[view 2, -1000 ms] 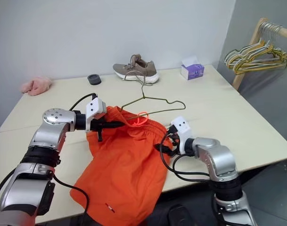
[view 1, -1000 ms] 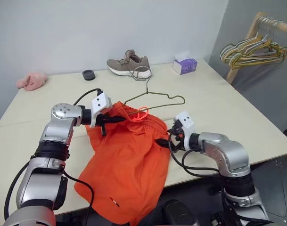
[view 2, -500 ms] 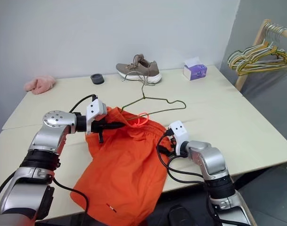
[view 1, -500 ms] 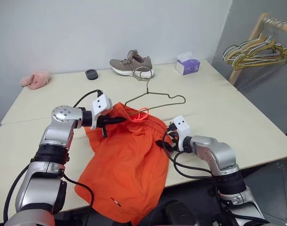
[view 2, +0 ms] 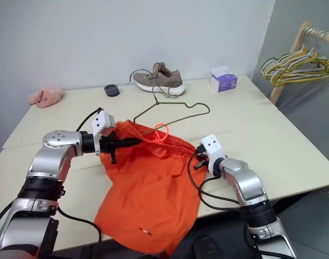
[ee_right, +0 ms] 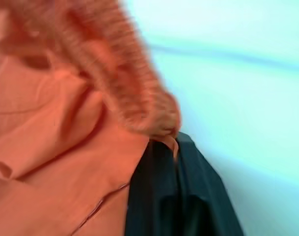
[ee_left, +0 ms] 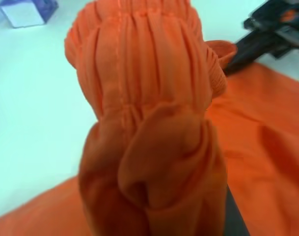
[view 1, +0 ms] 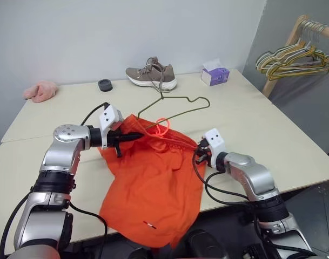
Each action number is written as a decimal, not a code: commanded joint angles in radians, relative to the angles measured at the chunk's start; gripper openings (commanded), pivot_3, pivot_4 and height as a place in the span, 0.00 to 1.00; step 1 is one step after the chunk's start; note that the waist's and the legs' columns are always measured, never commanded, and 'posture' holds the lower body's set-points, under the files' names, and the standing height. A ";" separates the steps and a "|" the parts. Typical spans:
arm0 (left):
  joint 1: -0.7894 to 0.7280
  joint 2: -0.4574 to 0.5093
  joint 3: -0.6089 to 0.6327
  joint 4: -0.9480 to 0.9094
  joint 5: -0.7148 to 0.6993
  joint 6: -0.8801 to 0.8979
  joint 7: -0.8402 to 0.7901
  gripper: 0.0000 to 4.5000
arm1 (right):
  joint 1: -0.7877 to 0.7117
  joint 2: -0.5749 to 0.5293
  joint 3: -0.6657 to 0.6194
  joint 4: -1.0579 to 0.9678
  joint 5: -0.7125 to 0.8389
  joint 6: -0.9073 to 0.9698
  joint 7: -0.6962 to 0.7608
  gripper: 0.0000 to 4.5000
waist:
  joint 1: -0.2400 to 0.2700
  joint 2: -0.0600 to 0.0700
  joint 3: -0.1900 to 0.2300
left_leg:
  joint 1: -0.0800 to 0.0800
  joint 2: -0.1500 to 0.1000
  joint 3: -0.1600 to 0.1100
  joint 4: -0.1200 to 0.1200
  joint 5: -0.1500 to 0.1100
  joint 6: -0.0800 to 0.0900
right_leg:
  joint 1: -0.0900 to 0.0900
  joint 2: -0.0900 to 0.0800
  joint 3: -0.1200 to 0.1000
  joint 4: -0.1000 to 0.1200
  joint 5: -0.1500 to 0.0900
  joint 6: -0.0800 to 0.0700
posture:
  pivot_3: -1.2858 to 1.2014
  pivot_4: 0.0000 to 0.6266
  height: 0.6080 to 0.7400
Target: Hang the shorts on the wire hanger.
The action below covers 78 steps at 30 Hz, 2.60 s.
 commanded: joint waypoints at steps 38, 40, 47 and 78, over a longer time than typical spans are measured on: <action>0.001 0.226 -0.079 0.102 0.089 -0.170 -0.172 0.00 | -0.024 -0.230 -0.231 -0.037 0.160 0.076 0.007 0.01 | 0.006 0.001 0.001 | 0.000 0.001 0.004 -0.001 0.000 0.000 | -0.001 0.004 0.004 -0.001 0.000 0.000 | 0.40 0.07 1.00; -0.009 0.220 -0.086 0.136 0.120 -0.205 -0.130 0.00 | -0.020 -0.239 -0.230 -0.052 0.168 0.081 0.013 0.01 | 0.006 0.001 0.001 | 0.000 0.001 0.004 -0.001 0.000 0.000 | -0.001 0.004 0.004 -0.002 0.000 0.000 | 0.40 0.07 1.00; -0.031 0.197 -0.114 0.204 0.180 -0.298 -0.060 0.00 | -0.006 -0.296 -0.157 -0.156 0.153 0.094 0.035 0.01 | 0.007 0.001 0.001 | 0.000 0.001 0.004 -0.002 0.000 0.000 | -0.001 0.002 0.004 -0.002 -0.002 0.004 | 0.40 0.07 1.00; -0.010 0.014 -0.185 0.136 0.259 -0.367 -0.038 0.00 | -0.049 -0.526 0.092 -0.461 0.039 0.093 0.250 0.91 | 0.001 0.001 0.002 | -0.001 0.001 0.004 -0.014 0.000 0.000 | -0.001 -0.001 0.002 -0.016 0.000 0.000 | 0.38 0.07 1.00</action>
